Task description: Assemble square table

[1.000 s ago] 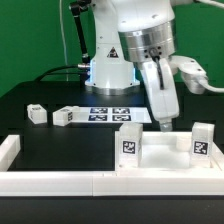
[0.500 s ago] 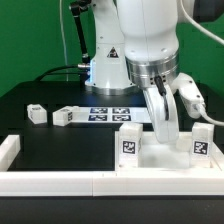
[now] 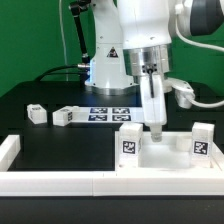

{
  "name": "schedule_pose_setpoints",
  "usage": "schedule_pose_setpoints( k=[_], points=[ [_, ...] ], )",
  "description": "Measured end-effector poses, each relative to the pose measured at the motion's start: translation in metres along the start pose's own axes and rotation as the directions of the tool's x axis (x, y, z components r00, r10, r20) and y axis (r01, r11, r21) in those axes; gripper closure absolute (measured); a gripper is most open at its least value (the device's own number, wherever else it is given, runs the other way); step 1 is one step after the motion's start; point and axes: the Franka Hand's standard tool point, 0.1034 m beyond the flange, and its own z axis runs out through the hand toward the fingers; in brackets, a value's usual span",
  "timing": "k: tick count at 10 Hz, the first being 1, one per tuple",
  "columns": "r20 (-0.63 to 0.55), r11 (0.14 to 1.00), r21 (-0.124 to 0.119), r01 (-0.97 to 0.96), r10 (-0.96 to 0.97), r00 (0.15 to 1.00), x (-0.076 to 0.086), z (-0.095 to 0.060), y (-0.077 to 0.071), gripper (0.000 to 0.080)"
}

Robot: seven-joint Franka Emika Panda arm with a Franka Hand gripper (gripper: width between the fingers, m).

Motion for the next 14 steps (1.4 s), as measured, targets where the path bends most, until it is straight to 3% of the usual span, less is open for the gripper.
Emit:
schedule_pose_setpoints(
  k=[1,5,7,9,10,11,12,13,14],
  points=[
    [0.008,1.000,-0.014,0.009,-0.009,1.000,-0.008,0.001,0.003,0.0151],
    [0.007,0.999,-0.018,0.037,-0.037,0.999,-0.003,0.002,0.003,0.0151],
    [0.022,0.994,-0.078,0.076,-0.075,0.997,0.011,0.011,0.015,0.0151],
    [0.014,0.992,-0.096,0.078,-0.077,0.997,0.014,0.020,0.021,0.0151],
    [0.014,0.993,-0.095,0.076,-0.075,0.997,0.014,0.019,0.020,0.0151],
    [0.014,0.993,-0.095,0.076,-0.075,0.997,0.014,0.020,0.021,0.0245],
    [0.014,0.993,-0.095,0.076,-0.075,0.997,0.014,0.020,0.021,0.0245],
    [0.014,0.993,-0.095,0.076,-0.075,0.997,0.014,0.020,0.021,0.0426],
    [0.014,0.993,-0.095,0.076,-0.075,0.997,0.014,0.020,0.021,0.0426]
  ],
)
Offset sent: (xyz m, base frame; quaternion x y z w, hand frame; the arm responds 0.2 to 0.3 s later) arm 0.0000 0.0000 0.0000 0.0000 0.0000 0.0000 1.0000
